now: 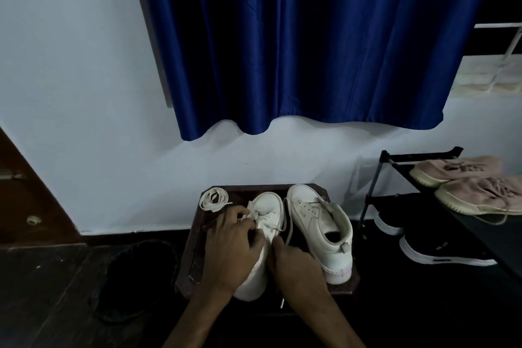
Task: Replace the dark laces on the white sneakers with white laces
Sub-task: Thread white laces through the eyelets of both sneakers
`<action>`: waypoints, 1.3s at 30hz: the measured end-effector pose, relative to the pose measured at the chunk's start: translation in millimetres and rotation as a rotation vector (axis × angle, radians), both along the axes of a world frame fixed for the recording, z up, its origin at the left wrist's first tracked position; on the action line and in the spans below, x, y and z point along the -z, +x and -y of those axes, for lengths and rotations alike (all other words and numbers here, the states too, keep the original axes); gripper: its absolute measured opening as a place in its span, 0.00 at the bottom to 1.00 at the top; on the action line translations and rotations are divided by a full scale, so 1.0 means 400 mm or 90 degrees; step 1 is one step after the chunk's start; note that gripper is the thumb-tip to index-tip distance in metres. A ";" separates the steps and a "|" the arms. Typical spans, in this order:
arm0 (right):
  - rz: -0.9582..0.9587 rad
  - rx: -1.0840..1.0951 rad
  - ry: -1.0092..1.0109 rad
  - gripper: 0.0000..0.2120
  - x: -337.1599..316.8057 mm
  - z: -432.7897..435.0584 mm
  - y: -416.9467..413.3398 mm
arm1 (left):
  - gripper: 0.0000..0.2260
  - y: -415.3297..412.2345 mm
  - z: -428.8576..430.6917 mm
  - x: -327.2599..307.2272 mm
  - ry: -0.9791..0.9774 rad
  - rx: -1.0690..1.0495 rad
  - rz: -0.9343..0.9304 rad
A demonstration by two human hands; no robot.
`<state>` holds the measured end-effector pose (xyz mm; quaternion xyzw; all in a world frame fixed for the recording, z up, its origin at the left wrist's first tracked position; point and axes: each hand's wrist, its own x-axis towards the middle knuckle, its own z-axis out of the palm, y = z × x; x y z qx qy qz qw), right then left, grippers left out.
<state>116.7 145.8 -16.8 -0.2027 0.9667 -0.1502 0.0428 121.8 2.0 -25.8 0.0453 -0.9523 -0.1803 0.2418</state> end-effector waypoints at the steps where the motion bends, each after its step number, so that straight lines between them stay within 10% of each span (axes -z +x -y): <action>1: 0.018 -0.015 0.048 0.14 0.002 -0.018 0.010 | 0.15 0.000 -0.002 0.003 0.028 0.001 -0.002; 12: -0.080 -0.045 -0.125 0.13 -0.031 0.013 -0.059 | 0.14 0.008 -0.015 0.049 0.055 -0.032 -0.045; 19: 0.088 -0.098 0.139 0.14 0.003 -0.084 0.036 | 0.12 0.005 -0.021 0.050 0.052 -0.047 -0.073; 30: -0.034 -0.055 -0.012 0.10 -0.023 -0.017 -0.037 | 0.13 0.006 -0.019 0.059 0.056 -0.040 -0.080; 33: 0.039 0.064 0.156 0.19 0.095 -0.038 -0.013 | 0.11 0.003 -0.020 0.060 0.052 -0.042 -0.088; 35: 0.180 0.255 0.054 0.30 0.120 -0.107 0.003 | 0.11 0.002 -0.020 0.063 0.057 -0.040 -0.093; 36: 0.176 0.210 -0.143 0.31 0.098 -0.127 0.013 | 0.11 0.002 -0.020 0.063 0.060 -0.041 -0.095; 39: 0.051 -0.047 0.050 0.21 0.023 -0.086 -0.012 | 0.11 0.002 -0.024 0.063 0.065 -0.042 -0.097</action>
